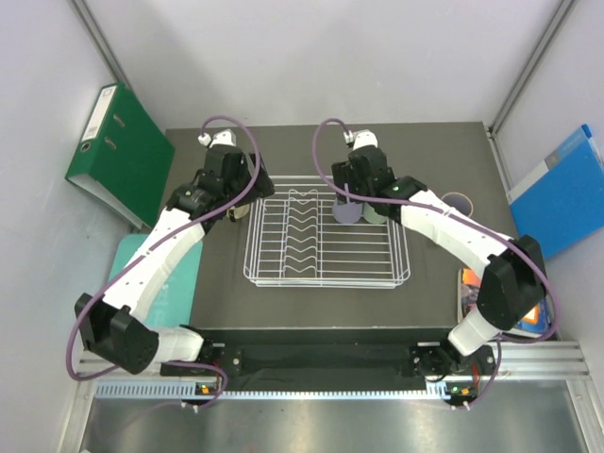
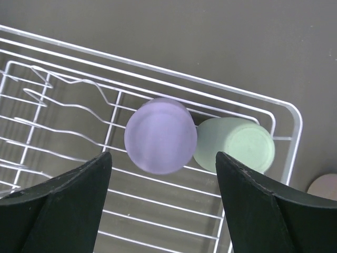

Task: Unload the cups from the dish rack

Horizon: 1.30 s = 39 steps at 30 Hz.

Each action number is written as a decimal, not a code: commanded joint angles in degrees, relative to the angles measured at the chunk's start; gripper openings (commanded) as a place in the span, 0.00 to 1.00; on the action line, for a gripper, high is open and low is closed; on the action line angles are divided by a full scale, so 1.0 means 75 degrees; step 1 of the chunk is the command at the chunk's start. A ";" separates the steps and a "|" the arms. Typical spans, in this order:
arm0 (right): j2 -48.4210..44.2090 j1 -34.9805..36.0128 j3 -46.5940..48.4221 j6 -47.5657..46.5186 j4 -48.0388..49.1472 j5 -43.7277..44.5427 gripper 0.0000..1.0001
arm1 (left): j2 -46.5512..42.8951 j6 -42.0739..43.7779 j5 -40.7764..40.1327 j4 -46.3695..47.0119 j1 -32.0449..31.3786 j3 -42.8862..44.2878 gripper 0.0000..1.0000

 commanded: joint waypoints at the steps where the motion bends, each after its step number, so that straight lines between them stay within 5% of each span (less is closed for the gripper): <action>1: 0.0388 0.0104 0.0430 -0.0118 0.0261 0.0065 0.80 | -0.0606 -0.0079 -0.0190 0.0393 -0.0127 -0.0364 0.93; 19: 0.1890 0.0092 0.1169 -0.0107 0.0038 0.0311 0.75 | -0.0900 -0.0009 -0.0155 0.0194 -0.0150 -0.0634 0.96; 22: 0.1820 0.0092 0.0982 -0.0060 0.0038 0.0241 0.63 | -0.0900 -0.0044 -0.0144 0.0194 -0.0162 -0.0739 0.96; 25: 0.1679 0.0092 0.0864 0.0010 -0.0020 0.0241 0.28 | -0.0923 -0.0126 -0.0085 0.0252 -0.0162 -0.0879 0.95; 26: 0.1621 0.0092 0.0841 0.0022 -0.0009 0.0218 0.06 | -0.0923 -0.0161 -0.0027 0.0287 -0.0173 -0.0903 0.95; 27: 0.1481 0.0104 0.0817 0.0069 -0.0020 0.0229 0.01 | -0.0935 -0.0184 -0.0015 0.0322 -0.0174 -0.0927 0.95; 39: -0.0042 0.0350 0.1660 -0.0025 -0.0594 0.0065 0.00 | -0.0853 -0.0325 0.0079 0.0709 -0.0256 -0.1079 0.92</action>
